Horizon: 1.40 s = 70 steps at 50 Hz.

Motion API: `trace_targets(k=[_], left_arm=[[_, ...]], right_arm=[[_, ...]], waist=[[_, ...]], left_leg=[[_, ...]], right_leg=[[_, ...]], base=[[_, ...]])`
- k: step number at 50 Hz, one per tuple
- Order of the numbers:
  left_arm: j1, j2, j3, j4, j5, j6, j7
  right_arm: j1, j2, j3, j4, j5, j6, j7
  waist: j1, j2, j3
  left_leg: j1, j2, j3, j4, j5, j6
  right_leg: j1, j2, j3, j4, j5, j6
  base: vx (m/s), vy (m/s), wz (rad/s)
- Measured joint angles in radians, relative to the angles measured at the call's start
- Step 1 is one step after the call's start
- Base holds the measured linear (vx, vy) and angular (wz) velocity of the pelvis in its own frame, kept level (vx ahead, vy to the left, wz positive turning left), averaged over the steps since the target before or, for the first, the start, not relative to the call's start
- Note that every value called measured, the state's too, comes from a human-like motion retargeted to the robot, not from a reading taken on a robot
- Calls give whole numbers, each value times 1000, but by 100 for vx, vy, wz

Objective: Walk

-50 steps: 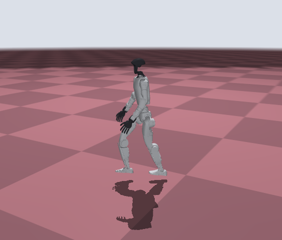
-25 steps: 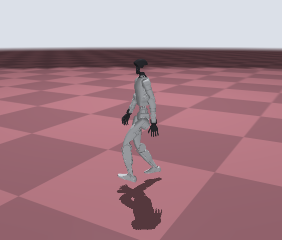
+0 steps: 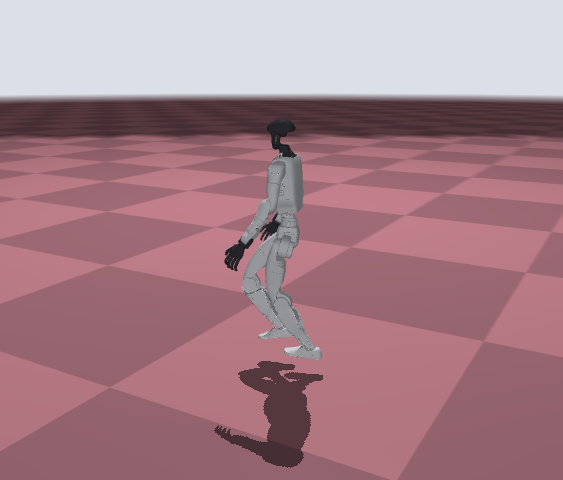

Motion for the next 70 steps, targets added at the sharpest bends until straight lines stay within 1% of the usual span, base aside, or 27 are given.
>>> trace_targets(k=[5, 7, 10, 12, 15, 17, 18, 20, 23, 26, 29, 35, 38, 42, 43, 45, 49, 50, 51, 52, 53, 55, 57, 60, 63, 65, 70], left_arm=[[-91, 45, 8, -106, 2, -46, 38], [-107, 42, 10, -136, 3, -56, 44], [-114, 23, 13, -167, -5, -60, 39], [-103, -5, 7, -168, -10, -57, 19], [-86, -56, -17, -145, 11, -44, -16], [-80, -86, -42, -113, 42, -31, -48], [-74, -100, -54, -92, 58, -25, -64], [-53, -126, -79, -43, 89, -14, -98], [-1, -163, -106, 43, 124, 2, -146], [68, -196, -121, 126, 149, 18, -182], [146, -227, -134, 193, 171, 30, -212], [285, -254, -151, 241, 208, 37, -253], [328, -254, -151, 250, 217, 41, -255], [345, -229, -135, 254, 219, 44, -244], [340, -213, -128, 256, 216, 44, -240], [325, -190, -110, 258, 199, 42, -228], [266, -140, -84, 231, 159, 36, -206], [244, -125, -80, 218, 151, 35, -198], [220, -109, -79, 204, 148, 34, -187], [194, -94, -77, 189, 145, 34, -176], [168, -80, -77, 175, 143, 34, -163], [113, -55, -78, 149, 137, 35, -135], [53, -36, -81, 125, 124, 34, -106], [-37, -18, -94, 88, 96, 26, -65], [-122, -9, -114, 48, 65, 8, -36], [-171, -5, -128, 22, 52, -6, -23], [-237, -3, -150, -25, 53, -37, -20]], right_arm=[[23, 2, -48, 51, 49, 1, -50], [46, 2, -64, 76, 58, 7, -61], [73, 1, -95, 126, 80, 20, -72], [86, -8, -114, 156, 97, 30, -71], [98, -29, -135, 173, 106, 41, -55], [98, -48, -140, 169, 96, 45, -41], [96, -56, -138, 166, 87, 46, -34], [92, -65, -126, 154, 66, 46, -18], [75, -76, -101, 112, 36, 44, 13], [42, -90, -74, 54, 19, 34, 40], [5, -103, -46, -11, 17, 23, 49], [-70, -106, -20, -110, 20, 11, 43], [-84, -90, -18, -122, 16, 5, 33], [-74, -58, -35, -80, 17, 11, 16], [-68, -43, -47, -54, 17, 12, 14], [-44, -18, -61, -6, 18, 17, 16], [-1, 9, -69, 70, 17, 33, 50], [4, 12, -69, 81, 18, 35, 58], [5, 11, -66, 87, 20, 34, 62], [5, 10, -64, 92, 22, 33, 65], [5, 9, -59, 94, 26, 31, 64], [7, 4, -51, 92, 41, 21, 53], [13, -2, -48, 84, 66, 11, 36], [33, -2, -53, 70, 103, -2, 11], [57, 11, -67, 68, 125, -6, -3], [72, 23, -78, 79, 138, -4, -12], [111, 58, -108, 122, 156, 4, -28]], waist=[[-19, 56, -19], [-25, 59, -35], [-29, 91, -59], [-27, 143, -50], [-6, 232, -21], [11, 255, -11], [23, 261, -8], [53, 269, -3], [97, 273, 10], [131, 264, 26], [152, 245, 41], [169, 198, 50], [181, 201, 49], [215, 178, 18], [227, 153, 10], [236, 112, -10], [221, 27, -46], [213, 12, -51], [202, 3, -51], [191, -4, -51], [179, -9, -49], [152, -15, -44], [117, -16, -38], [68, -12, -22], [33, -2, 8], [21, 9, 29], [19, 61, 29]], left_leg=[[133, 77, 54, -93, -29, -26], [142, 75, 81, -37, -45, -42], [148, 102, 71, 98, -30, -83], [124, 148, 43, 279, 61, -161], [39, 194, -22, 582, 298, -312], [-35, 193, -27, 722, 403, -334], [-76, 206, -28, 781, 410, -333], [-161, 261, -32, 874, 341, -302], [-287, 358, -24, 901, 204, -193], [-400, 394, -21, 811, 138, -127], [-492, 371, -14, 639, 137, -112], [-592, 261, 2, 194, 232, -150], [-654, 253, 17, 218, 223, -137], [-681, 230, 65, 364, 244, -82], [-671, 209, 85, 392, 251, -62], [-654, 161, 113, 438, 243, -20], [-579, 61, 146, 429, 181, 58], [-553, 43, 147, 416, 167, 71], [-522, 28, 144, 396, 156, 76], [-489, 14, 140, 373, 147, 78], [-454, -1, 135, 346, 140, 76], [-376, -29, 119, 281, 135, 63], [-286, -50, 88, 196, 135, 42], [-138, -67, 27, 64, 131, 16], [10, -53, -33, -29, 111, 4], [101, -27, -66, -72, 93, -2], [218, 60, -100, -113, 36, -31]], right_leg=[[-21, 99, -104, -492, 49, 58], [-35, 106, -122, -507, 54, 55], [-14, 156, -135, -469, 88, 11], [28, 231, -138, -437, 90, -35], [95, 358, -130, -420, 54, -109], [142, 395, -99, -421, 21, -127], [167, 413, -81, -427, 7, -131], [228, 451, -39, -449, -13, -134], [345, 483, 44, -506, -37, -132], [461, 483, 140, -556, -64, -131], [561, 454, 228, -582, -96, -126], [711, 348, 321, -639, -160, -98], [744, 335, 305, -580, -214, -102], [798, 267, 260, -500, -234, -75], [816, 233, 255, -478, -214, -53], [820, 180, 238, -388, -96, 10], [716, 120, 240, -115, 329, 167], [677, 113, 237, -48, 418, 193], [630, 96, 222, 18, 449, 189], [580, 75, 204, 80, 461, 177], [527, 45, 181, 136, 432, 149], [419, -26, 129, 221, 305, 78], [316, -78, 82, 243, 170, 27], [180, -115, 21, 182, 45, -12], [88, -102, -32, 27, 13, -7], [51, -66, -64, -119, 27, 19], [32, 80, -132, -610, 120, 102]], base=[[71, -1, -82], [69, -2, -67], [73, -1, -57], [70, 1, -63], [66, 7, -80], [67, 15, -78], [67, 8, -88], [66, 3, -103], [65, 8, -119], [64, 13, -129], [63, 18, -119], [63, 24, -70], [67, 25, -49], [76, 25, -43], [77, 25, -14], [72, 23, 7], [65, 16, 33], [64, 10, 32], [64, 9, 27], [64, 9, 21], [64, 9, 21], [64, 8, 26], [66, 4, 44], [69, 1, 61], [72, -2, 60], [74, -4, 47], [76, -6, 20]])
